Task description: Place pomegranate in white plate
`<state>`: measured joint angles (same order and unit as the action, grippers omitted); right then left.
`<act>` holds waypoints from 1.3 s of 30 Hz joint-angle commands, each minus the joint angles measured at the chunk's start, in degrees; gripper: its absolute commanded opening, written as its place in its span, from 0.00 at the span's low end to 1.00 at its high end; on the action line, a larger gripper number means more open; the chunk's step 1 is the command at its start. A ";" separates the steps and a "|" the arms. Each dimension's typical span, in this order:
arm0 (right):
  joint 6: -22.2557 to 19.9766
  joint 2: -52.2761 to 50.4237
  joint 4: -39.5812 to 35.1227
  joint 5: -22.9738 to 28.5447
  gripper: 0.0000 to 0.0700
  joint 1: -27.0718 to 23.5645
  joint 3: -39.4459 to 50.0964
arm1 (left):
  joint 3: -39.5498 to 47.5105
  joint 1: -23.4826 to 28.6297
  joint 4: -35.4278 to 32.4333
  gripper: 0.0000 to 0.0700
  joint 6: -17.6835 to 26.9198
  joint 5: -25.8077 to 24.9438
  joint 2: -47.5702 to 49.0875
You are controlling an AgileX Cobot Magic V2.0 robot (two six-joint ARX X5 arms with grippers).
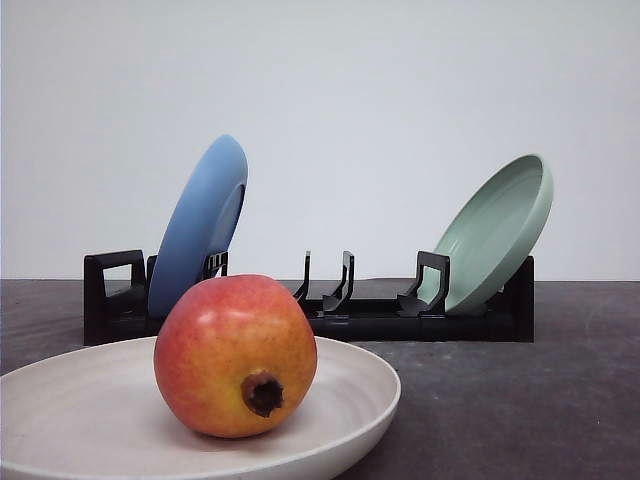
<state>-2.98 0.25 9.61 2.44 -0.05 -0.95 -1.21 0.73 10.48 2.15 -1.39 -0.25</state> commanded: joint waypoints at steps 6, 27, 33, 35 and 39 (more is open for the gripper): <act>0.59 -0.04 -0.57 0.00 0.00 -0.09 0.31 | 0.55 0.00 0.28 0.00 0.38 -0.04 0.09; 0.59 -0.04 -0.57 0.00 0.00 -0.09 0.31 | 0.55 0.00 0.27 0.00 0.38 -0.04 0.09; 0.59 -0.04 -0.57 0.00 0.00 -0.09 0.31 | 0.55 0.00 0.26 0.00 0.38 -0.04 0.09; 0.59 -0.04 -0.57 0.00 0.00 -0.09 0.31 | 0.55 0.00 0.26 0.00 0.38 -0.04 0.09; 0.59 -0.04 -0.57 0.00 0.00 -0.09 0.31 | 0.55 0.00 0.26 0.00 0.38 -0.04 0.09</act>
<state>-2.98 0.25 9.61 2.44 -0.05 -0.95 -1.21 0.73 10.48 2.15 -1.39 -0.25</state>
